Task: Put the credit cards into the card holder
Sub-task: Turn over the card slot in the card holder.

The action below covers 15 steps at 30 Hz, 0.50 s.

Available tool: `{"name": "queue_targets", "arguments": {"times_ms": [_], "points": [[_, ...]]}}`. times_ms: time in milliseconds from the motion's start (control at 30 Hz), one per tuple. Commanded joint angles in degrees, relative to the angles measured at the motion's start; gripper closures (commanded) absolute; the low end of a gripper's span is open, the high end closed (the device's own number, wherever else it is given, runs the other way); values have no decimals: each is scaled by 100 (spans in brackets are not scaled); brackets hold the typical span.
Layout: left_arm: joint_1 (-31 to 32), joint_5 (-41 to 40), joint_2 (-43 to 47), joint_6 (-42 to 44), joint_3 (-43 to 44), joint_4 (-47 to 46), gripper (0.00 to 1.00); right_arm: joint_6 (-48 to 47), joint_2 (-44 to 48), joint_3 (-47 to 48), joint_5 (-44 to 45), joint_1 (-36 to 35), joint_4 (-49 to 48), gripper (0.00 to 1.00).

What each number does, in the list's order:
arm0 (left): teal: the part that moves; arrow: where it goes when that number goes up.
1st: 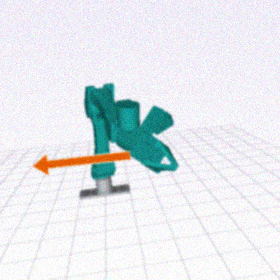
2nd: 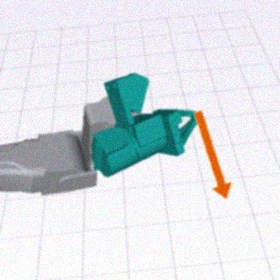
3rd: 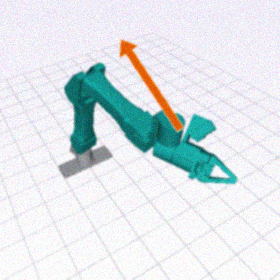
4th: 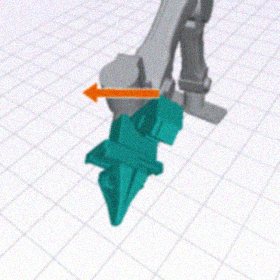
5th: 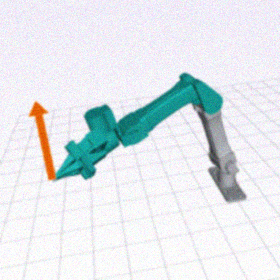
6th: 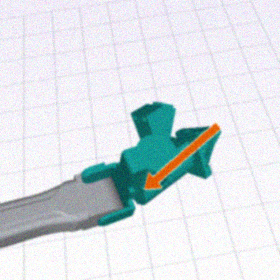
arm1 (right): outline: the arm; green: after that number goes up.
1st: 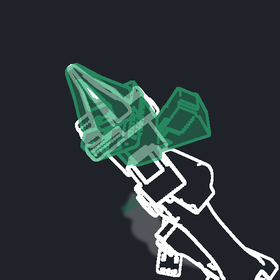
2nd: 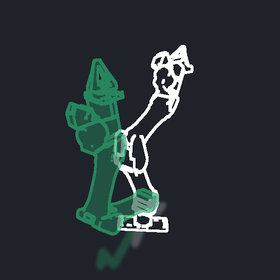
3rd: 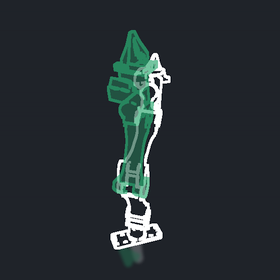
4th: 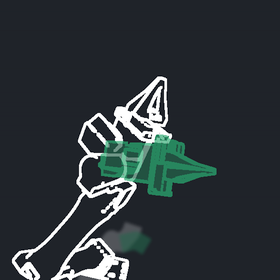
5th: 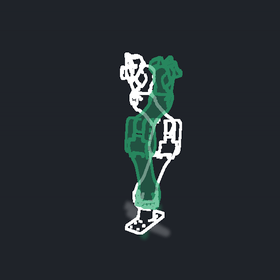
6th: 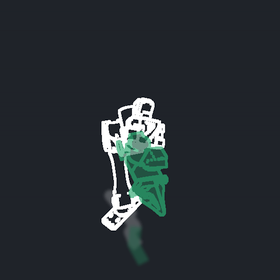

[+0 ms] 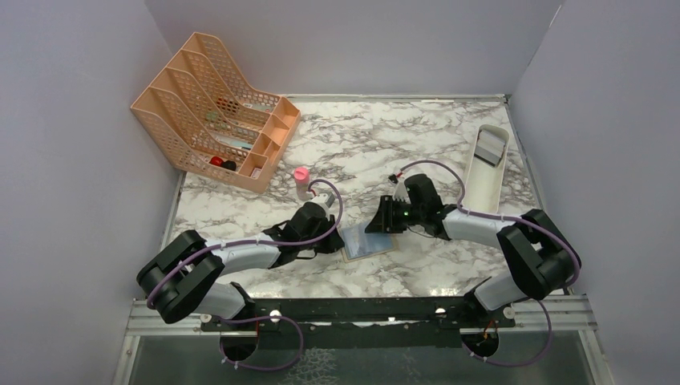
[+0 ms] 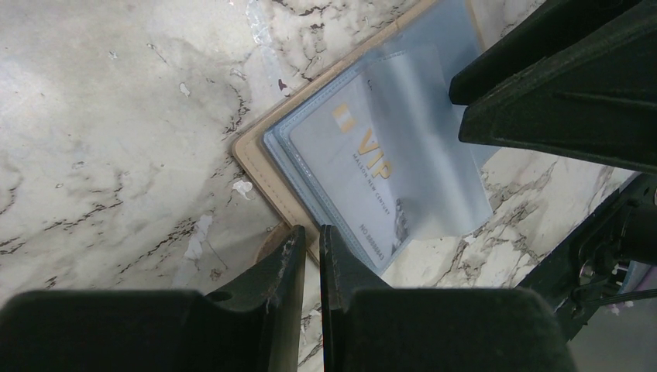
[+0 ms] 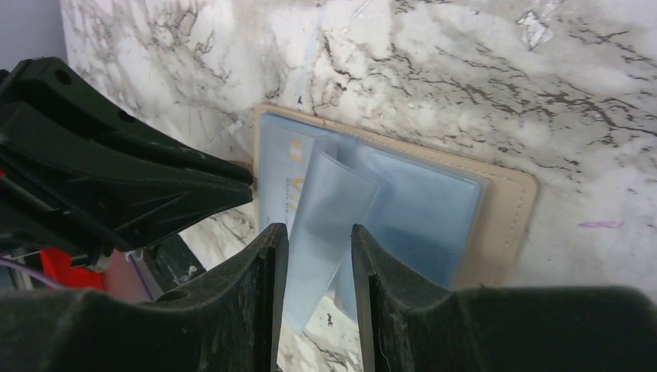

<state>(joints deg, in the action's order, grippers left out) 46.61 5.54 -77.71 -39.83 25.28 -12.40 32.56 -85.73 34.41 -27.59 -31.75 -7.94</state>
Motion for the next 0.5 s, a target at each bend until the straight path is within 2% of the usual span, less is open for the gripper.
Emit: {"name": "queue_targets", "arguments": {"times_ms": [0, 233, 467], "points": [[21, 32, -7, -14, 10, -214, 84, 305, 36, -112, -545, 11, -553, 60], [21, -92, 159, -50, 25, -42, 84, 1099, -100, -414, -1184, -11, -1690, 60], [21, -210, 593, -155, 48, 219, 84, 1512, -674, -304, -1380, -137, -2548, 60]]}}
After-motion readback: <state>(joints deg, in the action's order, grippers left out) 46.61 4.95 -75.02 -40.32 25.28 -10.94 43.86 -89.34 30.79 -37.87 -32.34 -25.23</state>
